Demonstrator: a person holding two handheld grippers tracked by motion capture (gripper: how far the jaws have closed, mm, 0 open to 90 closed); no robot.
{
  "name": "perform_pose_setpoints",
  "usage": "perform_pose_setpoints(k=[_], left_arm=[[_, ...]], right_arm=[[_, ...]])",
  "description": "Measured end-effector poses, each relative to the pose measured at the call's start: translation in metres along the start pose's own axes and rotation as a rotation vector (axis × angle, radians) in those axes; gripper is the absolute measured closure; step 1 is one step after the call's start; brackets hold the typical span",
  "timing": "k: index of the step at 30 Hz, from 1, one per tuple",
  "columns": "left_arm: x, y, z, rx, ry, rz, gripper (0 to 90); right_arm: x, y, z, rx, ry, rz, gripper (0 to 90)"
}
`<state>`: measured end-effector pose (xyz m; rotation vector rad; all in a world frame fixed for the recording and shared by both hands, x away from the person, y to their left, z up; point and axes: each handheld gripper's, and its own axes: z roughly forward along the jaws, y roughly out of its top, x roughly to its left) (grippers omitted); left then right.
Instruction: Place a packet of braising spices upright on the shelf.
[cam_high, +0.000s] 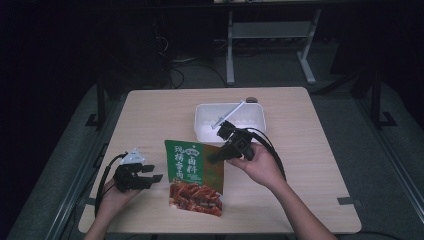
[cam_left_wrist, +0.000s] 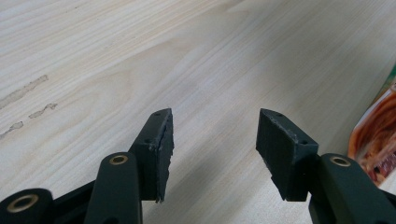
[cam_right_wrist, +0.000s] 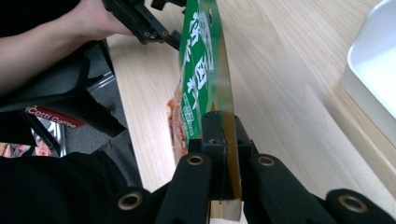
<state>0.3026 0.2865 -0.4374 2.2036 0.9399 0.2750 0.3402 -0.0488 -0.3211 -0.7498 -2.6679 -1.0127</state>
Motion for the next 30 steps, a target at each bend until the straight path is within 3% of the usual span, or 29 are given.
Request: perform_pose_setpoints(k=[7, 13, 18, 24, 30], left_arm=[[0.001, 0.0, 0.0, -0.004, 0.003, -0.004, 45.9], [0.002, -0.001, 0.0, -0.004, 0.005, -0.006, 45.4], [0.002, -0.001, -0.001, -0.005, 0.004, -0.008, 45.3], [0.002, -0.001, 0.0, -0.001, 0.005, -0.006, 45.0], [0.002, -0.001, 0.0, -0.003, 0.007, -0.005, 45.0]], right_arm=[[0.011, 0.007, -0.011, -0.004, -0.005, -0.031, 89.7], [0.021, 0.015, -0.025, -0.017, 0.023, -0.056, 89.8], [0.025, 0.022, -0.04, -0.031, -0.013, -0.066, 89.8], [0.019, 0.027, -0.061, -0.068, -0.049, -0.048, 89.8], [0.012, 0.031, -0.078, -0.103, -0.05, -0.02, 89.9]])
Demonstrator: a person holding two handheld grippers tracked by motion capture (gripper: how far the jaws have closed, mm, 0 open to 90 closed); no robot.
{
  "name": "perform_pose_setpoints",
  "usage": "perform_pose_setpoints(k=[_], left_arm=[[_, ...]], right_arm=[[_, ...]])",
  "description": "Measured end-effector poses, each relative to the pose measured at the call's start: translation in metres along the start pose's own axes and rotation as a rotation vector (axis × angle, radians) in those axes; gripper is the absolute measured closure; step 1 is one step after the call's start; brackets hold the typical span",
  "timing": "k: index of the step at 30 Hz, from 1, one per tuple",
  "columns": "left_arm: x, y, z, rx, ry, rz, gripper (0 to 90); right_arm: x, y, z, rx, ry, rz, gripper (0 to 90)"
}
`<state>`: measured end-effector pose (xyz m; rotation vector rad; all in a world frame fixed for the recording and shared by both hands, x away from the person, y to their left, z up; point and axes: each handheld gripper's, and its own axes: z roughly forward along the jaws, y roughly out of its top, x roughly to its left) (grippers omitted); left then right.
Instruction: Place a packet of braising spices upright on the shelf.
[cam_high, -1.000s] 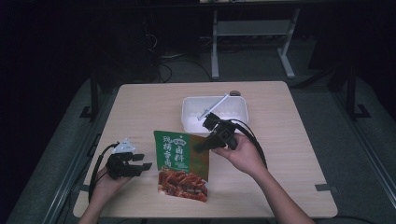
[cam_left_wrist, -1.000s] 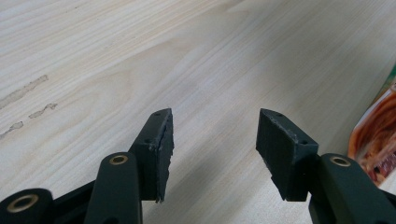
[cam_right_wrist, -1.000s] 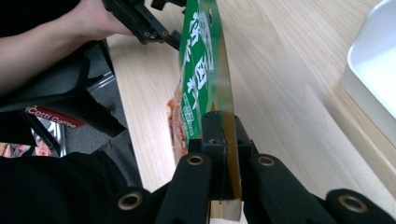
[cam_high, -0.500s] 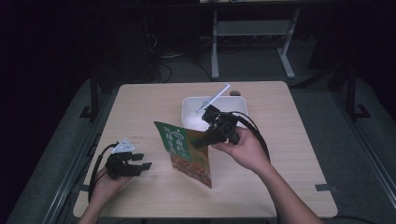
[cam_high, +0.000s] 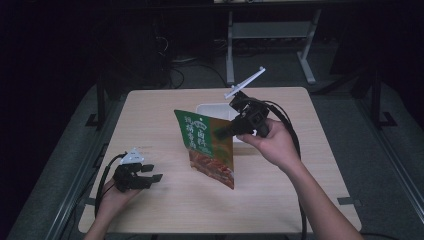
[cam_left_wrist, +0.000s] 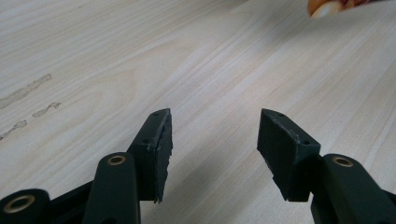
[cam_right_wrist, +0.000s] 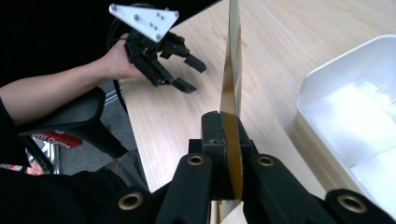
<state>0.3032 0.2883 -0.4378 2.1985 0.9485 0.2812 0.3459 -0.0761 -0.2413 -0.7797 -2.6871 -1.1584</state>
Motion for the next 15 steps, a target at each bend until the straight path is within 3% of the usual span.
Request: perform_pose_setpoints(k=[9, 15], left_arm=[[0.0, 0.0, -0.001, -0.003, 0.0, 0.002, 45.0], [0.001, 0.0, 0.0, -0.005, 0.0, -0.003, 45.0]], right_arm=[[-0.001, 0.015, -0.022, -0.035, -0.069, 0.004, 89.9], [-0.017, 0.026, -0.033, -0.066, -0.136, 0.039, 89.9]])
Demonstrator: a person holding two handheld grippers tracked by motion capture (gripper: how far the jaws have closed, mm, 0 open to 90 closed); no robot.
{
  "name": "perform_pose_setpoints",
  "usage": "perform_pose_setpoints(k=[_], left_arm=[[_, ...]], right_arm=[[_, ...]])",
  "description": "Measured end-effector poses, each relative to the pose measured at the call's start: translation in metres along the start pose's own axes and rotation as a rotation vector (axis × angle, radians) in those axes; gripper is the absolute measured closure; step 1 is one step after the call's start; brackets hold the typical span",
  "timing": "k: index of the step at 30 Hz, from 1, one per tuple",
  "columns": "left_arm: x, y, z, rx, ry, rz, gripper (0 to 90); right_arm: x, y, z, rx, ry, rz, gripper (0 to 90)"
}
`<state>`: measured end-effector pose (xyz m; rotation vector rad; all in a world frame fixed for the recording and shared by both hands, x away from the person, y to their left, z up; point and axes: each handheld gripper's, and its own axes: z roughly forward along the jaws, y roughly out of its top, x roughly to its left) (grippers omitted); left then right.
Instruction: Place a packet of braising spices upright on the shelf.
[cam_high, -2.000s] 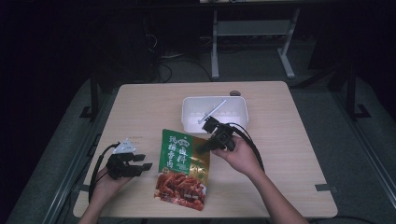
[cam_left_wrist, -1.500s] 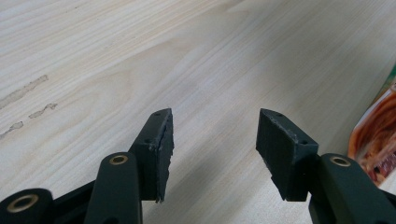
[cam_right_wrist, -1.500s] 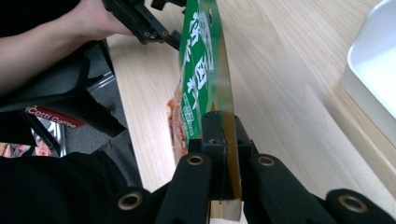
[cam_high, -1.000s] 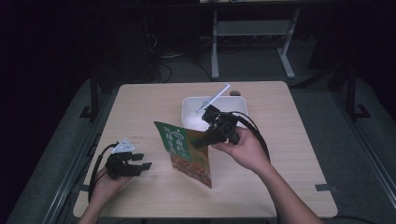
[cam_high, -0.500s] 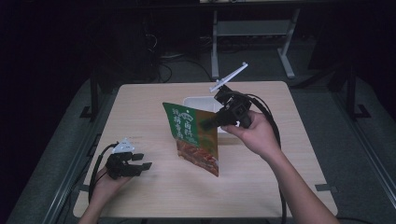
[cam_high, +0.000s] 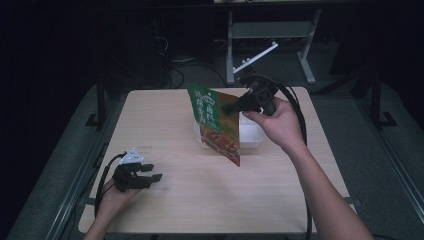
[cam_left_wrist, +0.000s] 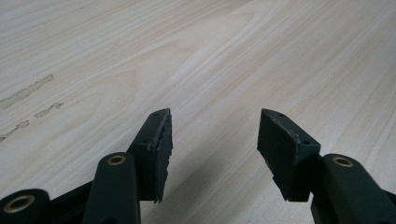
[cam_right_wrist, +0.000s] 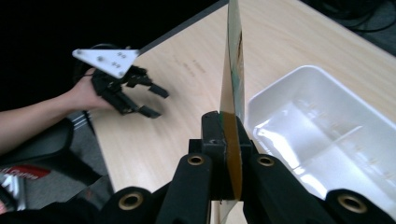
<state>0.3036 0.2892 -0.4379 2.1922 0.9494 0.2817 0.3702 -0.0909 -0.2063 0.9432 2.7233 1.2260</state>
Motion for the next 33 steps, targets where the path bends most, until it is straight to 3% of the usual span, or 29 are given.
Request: perform_pose_setpoints(k=[13, 33], left_arm=[[0.001, 0.0, 0.0, -0.001, -0.005, -0.002, 44.8], [0.001, 0.0, 0.0, -0.007, -0.004, -0.001, 44.2]], right_arm=[[-0.017, 0.021, 0.006, -0.018, -0.069, 0.032, 90.0], [-0.04, 0.036, 0.028, -0.048, -0.155, 0.074, 90.0]])
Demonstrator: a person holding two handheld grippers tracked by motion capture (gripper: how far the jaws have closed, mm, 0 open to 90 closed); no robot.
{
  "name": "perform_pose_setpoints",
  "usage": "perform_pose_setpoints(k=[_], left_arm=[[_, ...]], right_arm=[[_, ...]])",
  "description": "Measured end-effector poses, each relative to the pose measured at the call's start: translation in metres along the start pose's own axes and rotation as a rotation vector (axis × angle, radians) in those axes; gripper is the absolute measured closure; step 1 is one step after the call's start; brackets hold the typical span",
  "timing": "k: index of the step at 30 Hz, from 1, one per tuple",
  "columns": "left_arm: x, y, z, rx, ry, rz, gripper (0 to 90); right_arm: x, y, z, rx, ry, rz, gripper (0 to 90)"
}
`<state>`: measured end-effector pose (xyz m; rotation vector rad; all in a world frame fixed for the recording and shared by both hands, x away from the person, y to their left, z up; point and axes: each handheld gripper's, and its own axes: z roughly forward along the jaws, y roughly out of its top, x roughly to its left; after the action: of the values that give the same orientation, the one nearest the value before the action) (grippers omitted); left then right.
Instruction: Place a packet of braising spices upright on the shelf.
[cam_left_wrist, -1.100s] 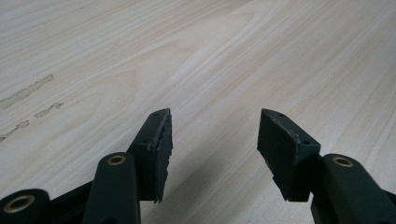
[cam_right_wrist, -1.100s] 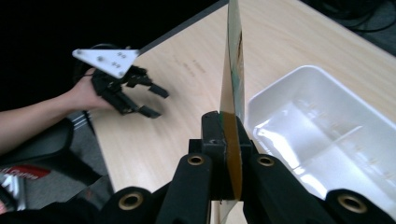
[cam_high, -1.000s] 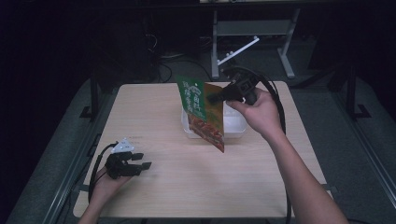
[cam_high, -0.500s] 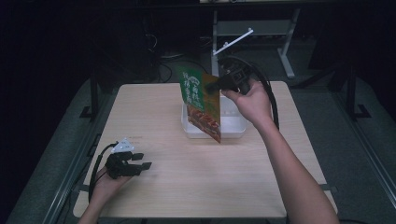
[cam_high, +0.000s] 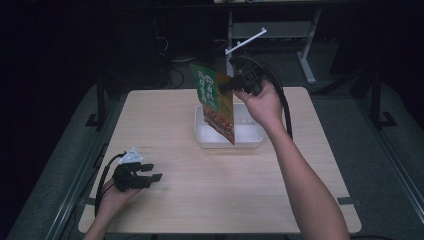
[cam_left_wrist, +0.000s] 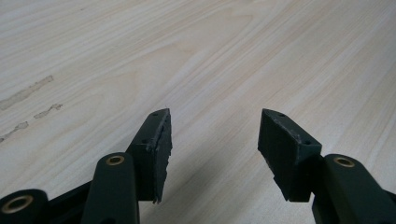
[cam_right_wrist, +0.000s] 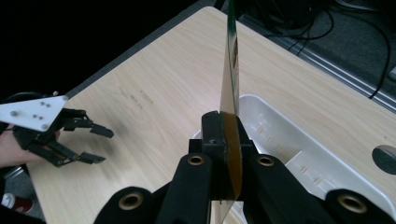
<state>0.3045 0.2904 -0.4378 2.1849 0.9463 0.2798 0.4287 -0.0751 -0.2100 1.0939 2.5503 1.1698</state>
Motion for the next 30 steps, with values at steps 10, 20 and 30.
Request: perform_pose_setpoints(k=[10, 20, 30], left_arm=[[0.0, 0.0, -0.001, -0.007, -0.001, -0.006, 44.2], [0.0, 0.0, -0.001, -0.009, -0.003, -0.006, 43.9], [0.0, 0.0, -0.001, -0.014, -0.003, -0.005, 43.9]], right_arm=[[-0.005, 0.005, 0.014, -0.008, -0.044, 0.004, 90.0], [-0.009, 0.007, 0.032, -0.015, -0.084, -0.007, 90.0], [-0.009, 0.005, 0.049, -0.023, -0.1, -0.017, 89.9]])
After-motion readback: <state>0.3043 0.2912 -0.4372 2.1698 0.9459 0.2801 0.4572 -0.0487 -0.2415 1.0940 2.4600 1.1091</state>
